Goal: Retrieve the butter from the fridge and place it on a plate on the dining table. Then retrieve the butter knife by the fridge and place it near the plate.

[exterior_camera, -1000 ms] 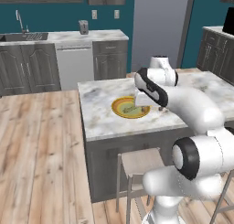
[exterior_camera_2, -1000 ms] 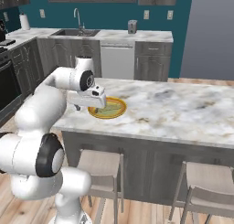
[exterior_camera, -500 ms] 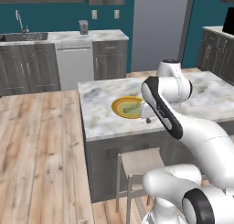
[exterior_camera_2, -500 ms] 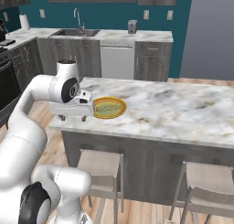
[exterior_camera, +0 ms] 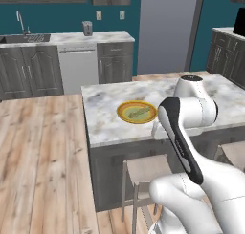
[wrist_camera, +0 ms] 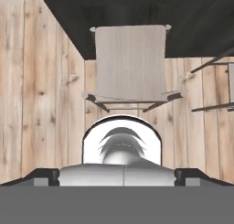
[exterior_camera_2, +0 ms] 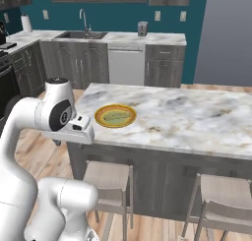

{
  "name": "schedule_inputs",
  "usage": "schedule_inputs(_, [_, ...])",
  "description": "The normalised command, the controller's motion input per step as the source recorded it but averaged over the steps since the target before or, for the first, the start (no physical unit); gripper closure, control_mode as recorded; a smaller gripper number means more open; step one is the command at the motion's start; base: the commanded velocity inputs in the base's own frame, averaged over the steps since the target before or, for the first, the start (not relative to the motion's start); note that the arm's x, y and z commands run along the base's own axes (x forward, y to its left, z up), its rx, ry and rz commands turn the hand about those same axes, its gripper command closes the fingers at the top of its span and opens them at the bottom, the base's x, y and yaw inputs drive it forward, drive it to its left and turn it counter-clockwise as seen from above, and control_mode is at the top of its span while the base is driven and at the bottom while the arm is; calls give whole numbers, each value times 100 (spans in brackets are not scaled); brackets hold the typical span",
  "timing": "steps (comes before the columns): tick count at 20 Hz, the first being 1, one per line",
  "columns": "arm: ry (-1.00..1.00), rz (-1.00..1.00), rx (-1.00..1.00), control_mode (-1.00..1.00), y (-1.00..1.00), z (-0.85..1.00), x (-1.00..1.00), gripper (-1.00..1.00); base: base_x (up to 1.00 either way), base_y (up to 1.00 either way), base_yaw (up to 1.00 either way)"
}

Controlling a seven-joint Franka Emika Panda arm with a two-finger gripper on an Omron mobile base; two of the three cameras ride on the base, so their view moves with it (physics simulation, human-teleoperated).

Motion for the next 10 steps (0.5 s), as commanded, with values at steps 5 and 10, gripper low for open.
schedule_inputs(5, [1, -7, 0, -100, -13, 3, -6, -100, 0, 0, 0])
schedule_inputs(10, [0, 0, 0, -100, 0, 0, 0, -100, 0, 0, 0])
